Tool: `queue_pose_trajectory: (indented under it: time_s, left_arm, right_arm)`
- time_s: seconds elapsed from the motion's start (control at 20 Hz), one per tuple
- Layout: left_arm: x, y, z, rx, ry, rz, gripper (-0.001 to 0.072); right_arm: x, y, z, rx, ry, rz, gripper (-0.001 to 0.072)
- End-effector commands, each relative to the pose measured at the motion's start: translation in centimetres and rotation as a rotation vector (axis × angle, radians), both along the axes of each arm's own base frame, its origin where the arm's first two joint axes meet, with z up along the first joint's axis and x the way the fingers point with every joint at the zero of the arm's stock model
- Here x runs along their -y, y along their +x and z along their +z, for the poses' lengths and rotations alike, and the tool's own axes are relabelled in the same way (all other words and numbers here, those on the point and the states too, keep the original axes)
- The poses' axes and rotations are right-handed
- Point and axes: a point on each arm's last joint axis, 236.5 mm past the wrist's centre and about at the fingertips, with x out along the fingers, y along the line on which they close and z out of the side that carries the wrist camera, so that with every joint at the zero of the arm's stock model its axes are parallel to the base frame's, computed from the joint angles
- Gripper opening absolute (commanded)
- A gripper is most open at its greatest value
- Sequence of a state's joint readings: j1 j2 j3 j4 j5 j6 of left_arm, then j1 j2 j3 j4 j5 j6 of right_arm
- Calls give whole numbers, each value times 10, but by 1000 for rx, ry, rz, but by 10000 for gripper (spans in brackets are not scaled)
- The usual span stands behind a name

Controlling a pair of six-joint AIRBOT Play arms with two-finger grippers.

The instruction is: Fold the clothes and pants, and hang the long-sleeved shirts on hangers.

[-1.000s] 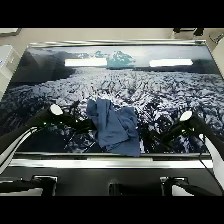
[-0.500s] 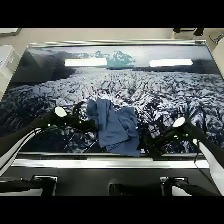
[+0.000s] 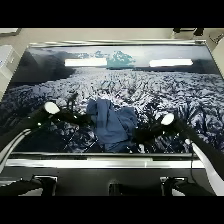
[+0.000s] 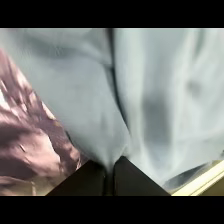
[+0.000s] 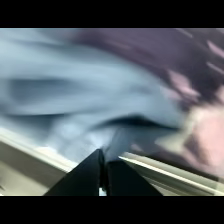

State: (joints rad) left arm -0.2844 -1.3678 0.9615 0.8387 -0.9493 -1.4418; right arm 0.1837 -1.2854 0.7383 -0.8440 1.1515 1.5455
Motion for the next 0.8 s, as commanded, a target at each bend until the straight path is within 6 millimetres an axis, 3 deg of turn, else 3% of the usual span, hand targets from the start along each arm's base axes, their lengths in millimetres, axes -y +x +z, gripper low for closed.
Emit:
queue_pose_trajectory:
  time_s: [0.0,0.1,0.15,0.2,0.3,0.4,0.55,0.65,0.75]
  left_arm:
    - [-39,52,97,289,15,74,18]
    - [-78,80,203,534,-13,181,18]
    - [-100,83,257,652,-22,239,18]
    - [-123,78,313,772,-29,303,18]
    - [-152,46,405,985,-34,390,18]
    - [-164,3,469,1170,-40,444,18]
    - [-168,-61,538,1385,-126,534,18]
    - [-174,-97,572,1524,-145,579,17]
    - [-186,-118,587,1612,-92,624,17]
  right_arm:
    - [26,85,102,329,-27,-56,32]
    - [75,143,216,640,-49,-202,33]
    - [103,157,281,806,-69,-274,33]
    - [129,158,338,949,-105,-331,33]
    - [161,134,421,1153,-192,-393,33]
    - [175,101,470,1296,-279,-431,33]
    - [173,57,504,1406,-319,-461,33]
    - [178,34,519,1467,-373,-479,33]
    - [201,15,524,1479,-484,-554,33]
